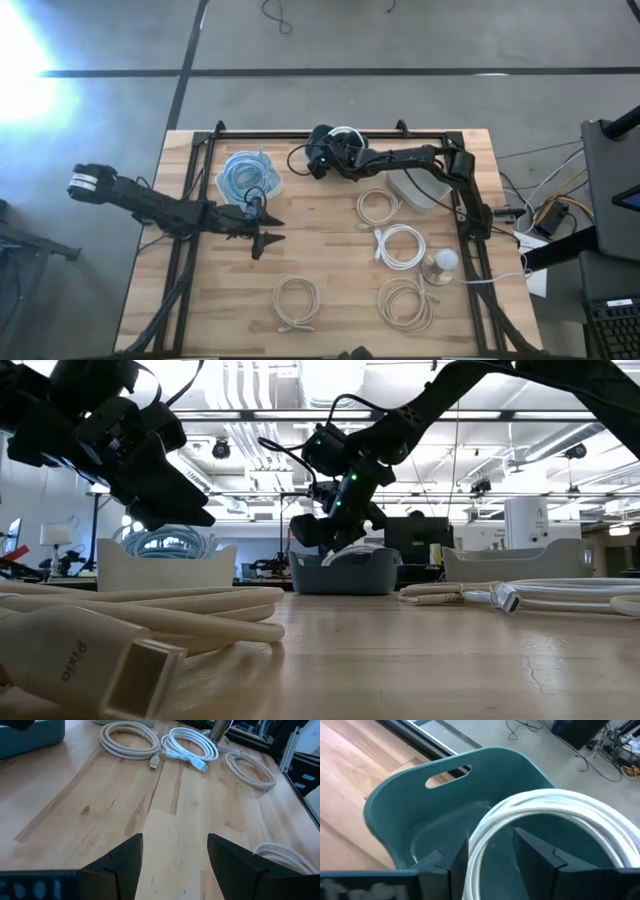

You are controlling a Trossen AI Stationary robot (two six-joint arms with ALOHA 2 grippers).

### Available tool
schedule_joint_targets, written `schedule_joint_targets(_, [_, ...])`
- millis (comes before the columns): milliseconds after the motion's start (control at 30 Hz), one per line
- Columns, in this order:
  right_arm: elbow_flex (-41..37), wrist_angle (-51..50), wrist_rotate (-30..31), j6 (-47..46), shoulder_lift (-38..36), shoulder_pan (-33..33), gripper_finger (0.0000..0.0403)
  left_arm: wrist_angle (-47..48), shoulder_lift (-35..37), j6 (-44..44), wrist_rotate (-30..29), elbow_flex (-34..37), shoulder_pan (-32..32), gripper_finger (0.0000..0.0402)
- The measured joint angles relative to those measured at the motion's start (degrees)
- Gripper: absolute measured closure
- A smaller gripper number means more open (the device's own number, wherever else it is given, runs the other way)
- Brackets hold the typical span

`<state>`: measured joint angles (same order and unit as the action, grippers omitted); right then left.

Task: Pick & Place USB Port
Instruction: Put the top white usb cable into the dark green bin, then put the white usb cable into the green bin

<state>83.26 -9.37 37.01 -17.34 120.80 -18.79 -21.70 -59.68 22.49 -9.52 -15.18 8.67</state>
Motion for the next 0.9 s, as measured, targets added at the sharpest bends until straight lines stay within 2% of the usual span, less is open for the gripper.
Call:
schedule_joint_targets(200, [0.0, -1.1, -0.2, 1.6, -1.7, 1.7, 0.0221, -0.2, 0.0, 0.6, 0.0, 0.0, 0.0, 0.0179])
schedule_joint_targets(400, [0.0, -4.6, -1.4, 2.5, -6.0, 4.9, 0.0211, -0.2, 0.0, 1.5, 0.0, 0.0, 0.0, 0.0180])
schedule_joint_targets(733, [0.0, -23.8, -3.6, -4.0, -16.3, 16.7, 0.0211, -0.1, 0.0, 1.5, 0.0, 0.0, 0.0, 0.0179])
schedule_joint_targets(900, [-0.1, -33.6, -3.2, -12.4, -19.7, 24.4, 0.0211, -0.1, 0.0, 0.4, 0.0, 0.0, 0.2, 0.0179])
